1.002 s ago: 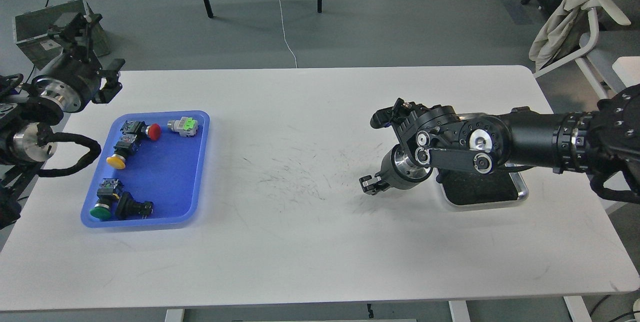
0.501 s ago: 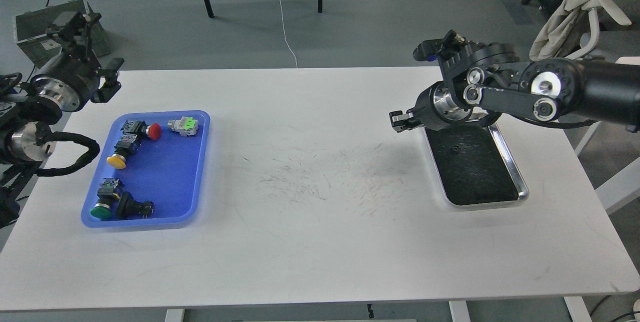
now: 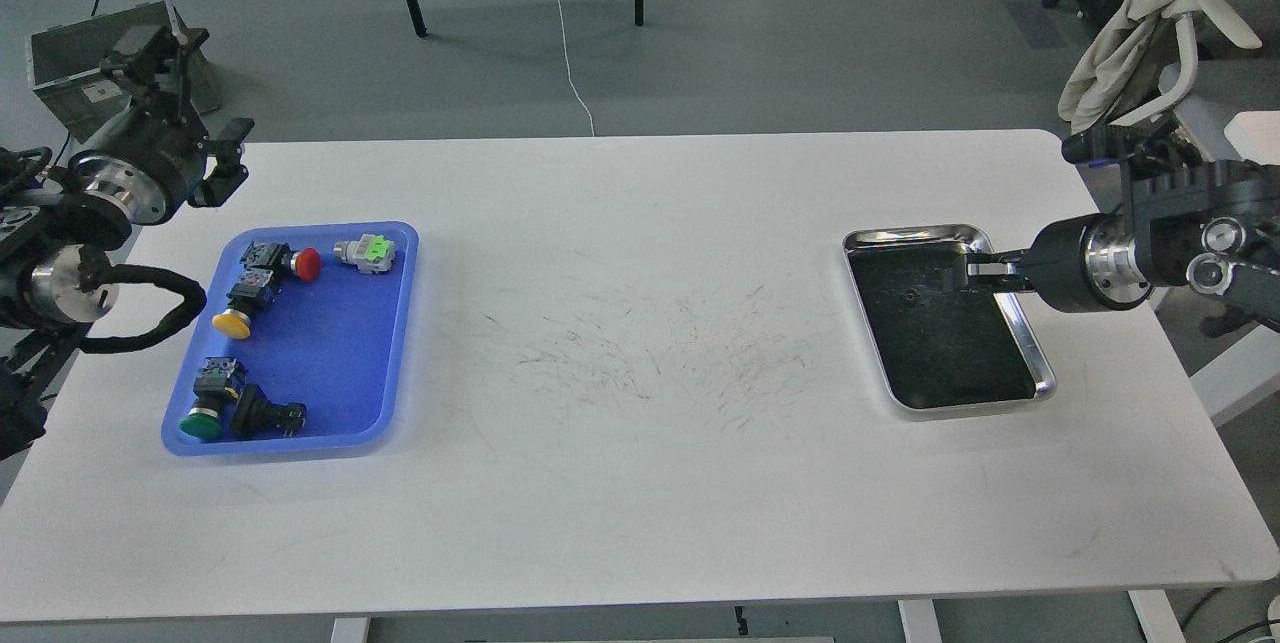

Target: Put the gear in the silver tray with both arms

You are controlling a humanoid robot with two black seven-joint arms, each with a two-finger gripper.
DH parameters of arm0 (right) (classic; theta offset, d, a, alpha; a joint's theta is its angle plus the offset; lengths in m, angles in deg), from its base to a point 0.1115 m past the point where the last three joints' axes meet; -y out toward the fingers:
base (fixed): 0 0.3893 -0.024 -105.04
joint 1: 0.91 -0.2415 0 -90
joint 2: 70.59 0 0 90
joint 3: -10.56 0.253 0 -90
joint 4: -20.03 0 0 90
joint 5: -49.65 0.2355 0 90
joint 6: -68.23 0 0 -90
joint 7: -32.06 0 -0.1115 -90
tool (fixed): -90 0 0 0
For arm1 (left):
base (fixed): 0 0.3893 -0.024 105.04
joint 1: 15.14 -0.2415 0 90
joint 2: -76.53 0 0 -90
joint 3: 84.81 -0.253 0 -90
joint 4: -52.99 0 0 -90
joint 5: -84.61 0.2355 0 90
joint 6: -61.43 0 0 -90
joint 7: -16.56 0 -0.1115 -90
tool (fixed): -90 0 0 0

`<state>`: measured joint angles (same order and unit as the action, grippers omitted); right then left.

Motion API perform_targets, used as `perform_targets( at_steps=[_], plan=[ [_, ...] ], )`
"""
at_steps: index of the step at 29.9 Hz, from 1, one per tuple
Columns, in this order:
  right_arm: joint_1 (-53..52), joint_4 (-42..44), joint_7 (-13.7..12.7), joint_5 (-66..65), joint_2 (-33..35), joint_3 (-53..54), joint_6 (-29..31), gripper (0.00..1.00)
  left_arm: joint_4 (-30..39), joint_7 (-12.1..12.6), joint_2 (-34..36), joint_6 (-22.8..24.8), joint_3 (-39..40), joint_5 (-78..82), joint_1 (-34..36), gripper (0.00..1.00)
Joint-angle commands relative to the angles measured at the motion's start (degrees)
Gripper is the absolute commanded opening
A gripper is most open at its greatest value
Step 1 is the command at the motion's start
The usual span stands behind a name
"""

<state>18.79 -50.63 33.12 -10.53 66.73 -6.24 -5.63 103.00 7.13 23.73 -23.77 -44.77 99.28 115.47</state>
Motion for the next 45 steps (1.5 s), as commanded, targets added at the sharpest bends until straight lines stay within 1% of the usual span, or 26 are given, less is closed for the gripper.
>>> perform_targets(
  at_steps=[1, 5, 10, 12, 15, 16, 17, 19, 20, 22, 28, 31, 37, 40, 43, 45],
  plan=[
    [5.78, 0.35, 0.70, -1.87, -0.29, 1.16, -7.52, 0.02, 0.00, 0.03, -0.20, -0.93, -0.22, 0.01, 0.08, 0.97],
    [9.30, 0.35, 1.40, -1.96, -1.08, 1.60, -11.30, 0.02, 0.00, 0.03, -0.20, -1.02, -0.31, 0.09, 0.08, 0.97],
    [11.15, 1.32, 1.58, -2.83, -1.70, 1.60, -13.24, 0.03, 0.00, 0.03, -0.29, -1.02, -0.40, 0.09, 0.08, 0.97],
    [11.33, 1.50, 1.58, -2.84, -2.14, 1.60, -13.60, 0.05, 0.00, 0.03, -0.38, -1.11, -0.40, 0.09, 0.08, 0.97],
    [11.50, 1.67, 1.58, -2.84, -2.58, 1.60, -13.69, 0.12, 0.00, 0.03, -0.38, -1.20, -0.49, 0.09, 0.08, 0.97],
    [11.50, 2.02, 1.58, -2.84, -2.67, 1.68, -13.86, 0.20, 0.00, 0.03, -0.38, -1.29, -0.49, 0.09, 0.08, 0.97],
    [11.50, 2.37, 1.58, -2.84, -2.75, 1.68, -13.86, 0.31, 0.00, 0.03, -0.38, -1.29, -0.49, 0.09, 0.08, 0.97],
    [11.59, 2.73, 1.58, -2.84, -3.28, 1.77, -14.21, 0.62, 0.00, 0.03, -0.38, -1.29, -0.58, 0.09, 0.08, 0.97],
    [11.59, 2.73, 1.58, -2.75, -3.46, 1.86, -14.30, 0.66, 0.00, 0.03, -0.38, -1.29, -0.58, 0.09, 0.08, 0.97],
    [11.59, 2.73, 1.58, -2.66, -3.46, 1.95, -14.30, 0.69, 0.00, 0.03, -0.38, -1.29, -0.58, 0.09, 0.08, 0.97],
    [11.50, 2.64, 1.58, -2.05, -3.19, 4.14, -13.95, 0.85, 0.00, 0.03, -0.38, -1.29, -0.58, 0.09, 0.17, 0.97],
    [11.50, 2.64, 1.58, -1.78, -2.93, 6.42, -13.77, 0.87, 0.00, 0.03, -0.38, -1.29, -0.58, 0.09, 0.26, 0.97],
    [11.50, 2.90, 1.58, -0.56, -2.84, 14.59, -13.69, 0.88, 0.00, 0.03, -0.47, -1.37, -0.58, 0.18, 0.43, 0.97],
    [11.59, 3.25, 1.40, 5.75, -3.46, 18.55, -13.60, 0.88, 0.00, 0.11, -0.47, -1.90, -0.58, 0.18, 0.61, 0.97],
    [11.68, 4.04, 1.23, 15.24, -4.24, 23.73, -13.86, 0.88, 0.00, 0.29, -0.29, -2.34, -0.58, 0.18, 0.87, 0.97],
    [11.59, 6.05, 1.23, 20.86, -5.82, 27.15, -13.95, 0.88, -0.17, 0.29, -0.29, -2.69, -0.58, 0.18, 1.22, 0.97]
  ],
)
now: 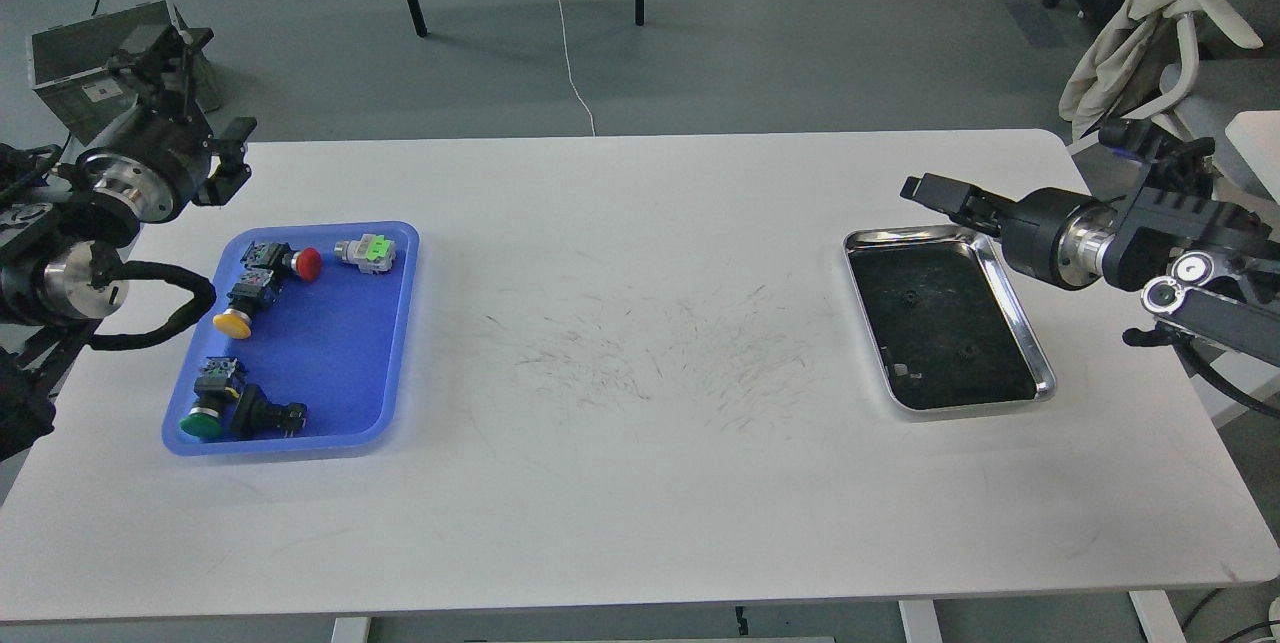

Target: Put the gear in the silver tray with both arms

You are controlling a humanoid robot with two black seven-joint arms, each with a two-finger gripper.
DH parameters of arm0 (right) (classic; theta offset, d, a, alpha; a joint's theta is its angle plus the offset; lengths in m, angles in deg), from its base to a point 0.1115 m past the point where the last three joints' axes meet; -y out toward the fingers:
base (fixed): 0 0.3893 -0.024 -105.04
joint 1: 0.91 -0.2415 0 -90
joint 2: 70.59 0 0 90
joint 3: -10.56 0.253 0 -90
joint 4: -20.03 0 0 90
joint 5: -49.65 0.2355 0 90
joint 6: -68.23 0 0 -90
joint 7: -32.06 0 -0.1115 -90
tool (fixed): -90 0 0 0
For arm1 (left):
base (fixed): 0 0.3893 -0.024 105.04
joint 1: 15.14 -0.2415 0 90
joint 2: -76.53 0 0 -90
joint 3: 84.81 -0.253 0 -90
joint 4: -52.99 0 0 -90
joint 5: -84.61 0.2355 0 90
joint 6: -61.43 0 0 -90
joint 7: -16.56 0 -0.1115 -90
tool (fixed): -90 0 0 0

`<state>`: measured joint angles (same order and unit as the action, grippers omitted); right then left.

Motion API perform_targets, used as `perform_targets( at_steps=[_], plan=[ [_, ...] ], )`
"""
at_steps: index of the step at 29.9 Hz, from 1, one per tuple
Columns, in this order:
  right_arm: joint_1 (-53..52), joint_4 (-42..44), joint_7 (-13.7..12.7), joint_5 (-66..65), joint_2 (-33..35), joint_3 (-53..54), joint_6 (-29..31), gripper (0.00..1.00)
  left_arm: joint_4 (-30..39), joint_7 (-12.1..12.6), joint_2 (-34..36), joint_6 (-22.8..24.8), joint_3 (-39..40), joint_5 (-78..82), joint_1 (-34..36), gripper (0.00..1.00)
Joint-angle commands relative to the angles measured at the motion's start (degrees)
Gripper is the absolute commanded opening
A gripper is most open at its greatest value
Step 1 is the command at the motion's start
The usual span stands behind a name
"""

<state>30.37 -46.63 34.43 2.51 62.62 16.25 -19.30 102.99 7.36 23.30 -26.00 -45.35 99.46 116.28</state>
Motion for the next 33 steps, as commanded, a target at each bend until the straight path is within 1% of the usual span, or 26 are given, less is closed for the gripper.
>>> perform_targets(
  at_steps=[1, 4, 7, 11, 13, 15, 18, 20, 23, 24, 26, 33],
  plan=[
    [0.09, 3.28, -0.18, 10.38, -2.86, 6.51, -0.36, 0.88, -0.43, 0.15, 0.14, -0.72, 0.00, 0.00, 0.67, 0.97],
    [0.00, 9.42, -0.35, 19.34, -7.07, 13.37, -0.18, 0.88, -2.01, 0.41, -0.12, -1.17, 0.09, 0.00, 1.72, 0.97],
    [0.09, 14.70, -0.53, 30.31, -11.12, 20.05, 0.60, 0.90, -3.94, 0.41, -2.13, -1.08, 0.44, -0.35, 3.30, 0.97],
    [0.97, 20.07, -0.09, 47.88, -13.06, 25.33, 5.60, 0.92, -7.37, 0.24, -5.82, -0.73, 1.32, -1.14, 5.50, 0.97],
    [2.98, 20.61, 0.08, 56.69, -13.41, 28.23, 8.42, 0.92, -9.30, 0.06, -8.02, -0.64, 3.16, -2.45, 5.77, 0.97],
    [6.49, 20.08, 0.09, 62.24, -13.41, 31.65, 11.32, 0.95, -11.06, -0.03, -10.74, -0.55, 5.62, -4.56, 5.68, 0.97],
    [13.34, 19.55, 0.26, 64.54, -13.50, 38.85, 15.98, 0.97, -12.04, -0.38, -14.17, -0.46, 6.86, -6.23, 5.16, 0.97],
    [17.65, 18.50, 0.26, 64.63, -13.59, 43.43, 17.39, 0.97, -12.04, -0.73, -15.41, -0.38, 6.94, -6.50, 4.89, 0.97],
    [24.07, 16.04, 0.26, 64.55, -13.50, 49.23, 18.62, 0.98, -12.13, -2.57, -15.68, 0.50, 7.12, -6.85, 4.72, 0.97],
    [25.39, 15.60, 0.26, 64.55, -13.50, 50.47, 18.97, 0.99, -12.13, -2.84, -15.76, 1.11, 7.38, -7.29, 4.72, 0.97],
    [26.63, 15.51, 0.26, 64.55, -13.50, 51.62, 19.50, 0.99, -12.13, -2.93, -15.76, 2.00, 7.74, -8.52, 4.72, 0.98],
    [26.99, 16.04, 0.26, 64.37, -13.94, 51.62, 19.77, 0.99, -12.13, -3.10, -15.94, 1.56, 7.74, -8.96, 4.72, 0.98]
  ],
)
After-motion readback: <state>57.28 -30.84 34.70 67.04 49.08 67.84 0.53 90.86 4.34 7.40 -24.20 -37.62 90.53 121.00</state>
